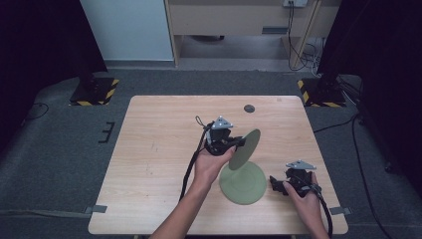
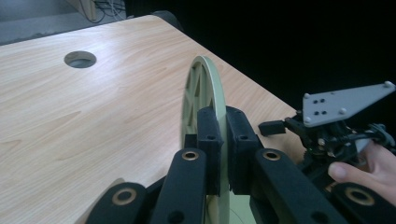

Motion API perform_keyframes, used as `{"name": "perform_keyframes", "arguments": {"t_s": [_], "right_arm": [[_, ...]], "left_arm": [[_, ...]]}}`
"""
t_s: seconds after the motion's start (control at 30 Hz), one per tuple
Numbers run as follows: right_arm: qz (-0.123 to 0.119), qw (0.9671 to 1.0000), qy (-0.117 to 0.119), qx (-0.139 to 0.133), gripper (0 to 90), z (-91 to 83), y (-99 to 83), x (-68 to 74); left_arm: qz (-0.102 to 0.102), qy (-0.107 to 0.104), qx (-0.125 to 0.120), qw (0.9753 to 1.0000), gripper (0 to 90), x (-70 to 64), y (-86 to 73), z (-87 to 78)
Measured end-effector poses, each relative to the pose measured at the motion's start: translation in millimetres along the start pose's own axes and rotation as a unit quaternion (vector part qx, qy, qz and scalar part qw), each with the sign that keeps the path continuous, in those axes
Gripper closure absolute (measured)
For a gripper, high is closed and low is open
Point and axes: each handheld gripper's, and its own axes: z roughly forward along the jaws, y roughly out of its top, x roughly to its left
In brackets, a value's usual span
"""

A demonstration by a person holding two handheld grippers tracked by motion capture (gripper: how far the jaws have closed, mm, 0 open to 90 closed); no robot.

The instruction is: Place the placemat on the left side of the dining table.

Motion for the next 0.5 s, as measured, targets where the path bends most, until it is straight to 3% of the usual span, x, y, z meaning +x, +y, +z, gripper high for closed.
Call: {"name": "perform_keyframes", "arguments": {"t_s": [0.27,0.5], "right_arm": [[0.000,1.0000,0.001,0.000,0.7,0.1,0.0,0.0],[0.001,1.0000,0.001,0.000,0.6,0.1,0.0,-0.2]], "left_arm": [[-0.019,0.007,-0.007,0.9998,85.6,10.4,4.3,0.5],[-0.011,0.022,-0.004,0.9997,85.7,11.7,9.2,1.9]]}}
